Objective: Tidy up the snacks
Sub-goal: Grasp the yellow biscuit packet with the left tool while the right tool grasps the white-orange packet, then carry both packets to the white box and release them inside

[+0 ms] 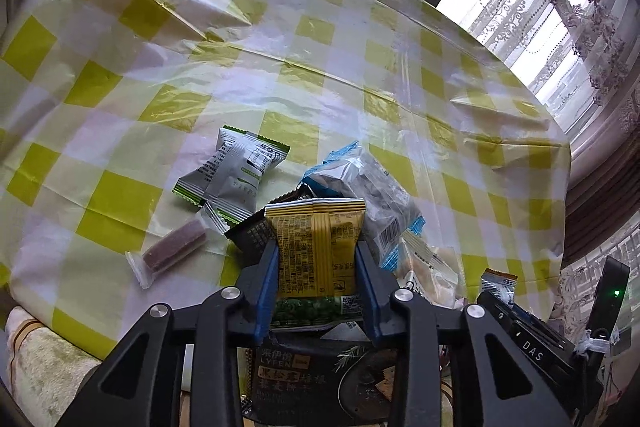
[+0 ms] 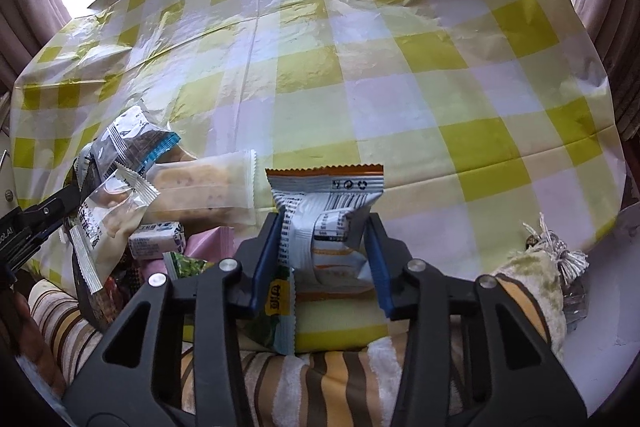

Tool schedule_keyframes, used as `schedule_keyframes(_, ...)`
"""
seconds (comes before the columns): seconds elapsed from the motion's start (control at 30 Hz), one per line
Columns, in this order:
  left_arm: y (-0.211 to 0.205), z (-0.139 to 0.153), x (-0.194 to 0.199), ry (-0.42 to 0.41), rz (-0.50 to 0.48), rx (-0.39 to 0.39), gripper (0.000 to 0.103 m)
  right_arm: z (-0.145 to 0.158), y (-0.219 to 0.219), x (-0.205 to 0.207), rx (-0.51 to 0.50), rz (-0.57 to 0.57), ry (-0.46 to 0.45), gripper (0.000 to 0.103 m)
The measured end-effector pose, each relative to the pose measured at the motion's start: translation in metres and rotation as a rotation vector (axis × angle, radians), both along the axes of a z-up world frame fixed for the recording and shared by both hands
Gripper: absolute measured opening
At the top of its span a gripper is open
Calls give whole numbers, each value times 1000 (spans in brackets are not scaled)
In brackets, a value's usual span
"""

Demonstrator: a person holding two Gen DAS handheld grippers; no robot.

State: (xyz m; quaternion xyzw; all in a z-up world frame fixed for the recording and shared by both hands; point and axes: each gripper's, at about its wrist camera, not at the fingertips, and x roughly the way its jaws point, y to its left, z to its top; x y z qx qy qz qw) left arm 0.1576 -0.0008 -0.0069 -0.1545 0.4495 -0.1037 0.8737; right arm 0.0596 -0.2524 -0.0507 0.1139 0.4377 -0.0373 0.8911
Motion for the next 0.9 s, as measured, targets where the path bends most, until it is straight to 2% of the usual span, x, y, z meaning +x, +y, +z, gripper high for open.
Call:
schedule_keyframes(0.23,4,12,-11,-68,28,-1,36,14,1,-15,6,-6,-95,45)
schedule_keyframes(0.47,1,29,-27,-149,47,-10,36,24,-6,-26,33,-15,-153,45)
schedule_keyframes(0.7,-29,47,-46,-221,-8,-27,36,30,-21,-42,72,-29,-187,45)
schedule_keyframes(0.9,-72,58,-61,-253,-112,-46,36,33,-39,-58,106,-48,-199,45)
